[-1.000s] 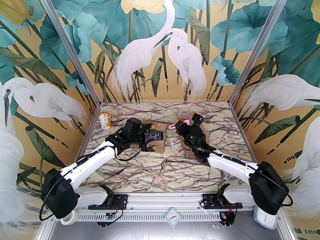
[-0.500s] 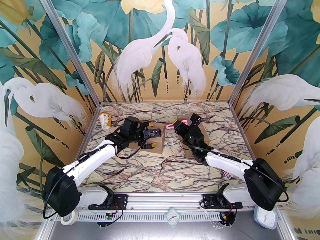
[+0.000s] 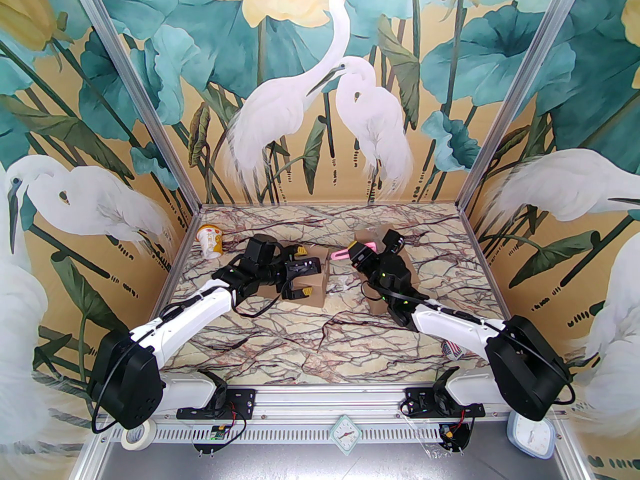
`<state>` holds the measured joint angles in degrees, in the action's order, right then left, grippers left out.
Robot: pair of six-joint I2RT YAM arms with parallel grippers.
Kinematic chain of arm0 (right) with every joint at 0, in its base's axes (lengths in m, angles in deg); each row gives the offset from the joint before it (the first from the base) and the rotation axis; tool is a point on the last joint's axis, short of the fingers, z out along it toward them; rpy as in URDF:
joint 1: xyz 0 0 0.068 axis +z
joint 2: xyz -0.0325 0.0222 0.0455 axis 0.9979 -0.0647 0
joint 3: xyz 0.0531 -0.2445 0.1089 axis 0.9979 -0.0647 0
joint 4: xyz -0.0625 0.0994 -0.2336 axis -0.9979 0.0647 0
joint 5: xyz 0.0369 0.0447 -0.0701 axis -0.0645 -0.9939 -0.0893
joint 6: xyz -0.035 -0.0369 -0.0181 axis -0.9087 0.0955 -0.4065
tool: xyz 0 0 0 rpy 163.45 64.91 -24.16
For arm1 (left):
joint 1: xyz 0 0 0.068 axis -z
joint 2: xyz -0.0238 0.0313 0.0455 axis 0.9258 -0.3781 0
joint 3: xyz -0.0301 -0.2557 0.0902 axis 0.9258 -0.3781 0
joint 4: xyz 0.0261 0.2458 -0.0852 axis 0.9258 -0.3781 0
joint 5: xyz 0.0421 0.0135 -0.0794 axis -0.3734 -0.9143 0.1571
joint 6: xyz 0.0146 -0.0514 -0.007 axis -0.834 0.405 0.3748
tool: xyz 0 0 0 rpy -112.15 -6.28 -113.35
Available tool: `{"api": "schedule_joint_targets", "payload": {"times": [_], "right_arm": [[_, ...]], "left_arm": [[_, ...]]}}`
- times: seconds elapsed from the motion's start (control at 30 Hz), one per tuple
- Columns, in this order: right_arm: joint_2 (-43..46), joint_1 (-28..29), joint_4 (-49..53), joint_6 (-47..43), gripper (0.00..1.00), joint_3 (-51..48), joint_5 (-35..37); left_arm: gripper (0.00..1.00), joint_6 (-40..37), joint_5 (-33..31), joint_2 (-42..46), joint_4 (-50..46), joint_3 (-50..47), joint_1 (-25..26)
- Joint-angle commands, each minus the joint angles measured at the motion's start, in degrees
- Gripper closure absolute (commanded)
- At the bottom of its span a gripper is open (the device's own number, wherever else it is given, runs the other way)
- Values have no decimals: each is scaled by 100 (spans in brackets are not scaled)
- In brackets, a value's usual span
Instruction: Unpack the express box
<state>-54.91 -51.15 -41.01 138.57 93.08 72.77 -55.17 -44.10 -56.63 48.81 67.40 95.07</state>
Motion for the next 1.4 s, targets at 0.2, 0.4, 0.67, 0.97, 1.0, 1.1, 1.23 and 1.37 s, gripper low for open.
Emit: {"api": "schedule_joint_targets", "payload": {"times": [0.2, 0.4, 0.67, 0.97, 1.0, 1.1, 1.23, 1.37], "right_arm": [[-834, -131, -89, 555, 100, 499, -1670], [-1642, -131, -518, 1239, 100, 1080, -2212], [-1890, -130, -592, 1642, 100, 1282, -2191], [-1271, -121, 422, 2106, 100, 1147, -1676], [-1227, -116, 453, 2120, 100, 1132, -1622], [-1024, -109, 816, 2057, 100, 1179, -1456], [-785, -70, 1339, 1803, 100, 1237, -1231], [-534, -39, 1559, 1712, 100, 1084, -934]], "left_arm": [[0, 246, -200, 240, 352, -293, -309], [1, 472, -520, 674, 223, -561, -427], [0, 560, -346, 1013, 186, -780, -834], [0, 383, 196, 869, -179, -653, -907], [1, 391, 219, 864, -205, -645, -908], [1, 381, 263, 841, -267, -625, -931], [1, 456, 451, 850, -277, -625, -1045], [0, 467, 598, 859, -287, -678, -1119]]}}
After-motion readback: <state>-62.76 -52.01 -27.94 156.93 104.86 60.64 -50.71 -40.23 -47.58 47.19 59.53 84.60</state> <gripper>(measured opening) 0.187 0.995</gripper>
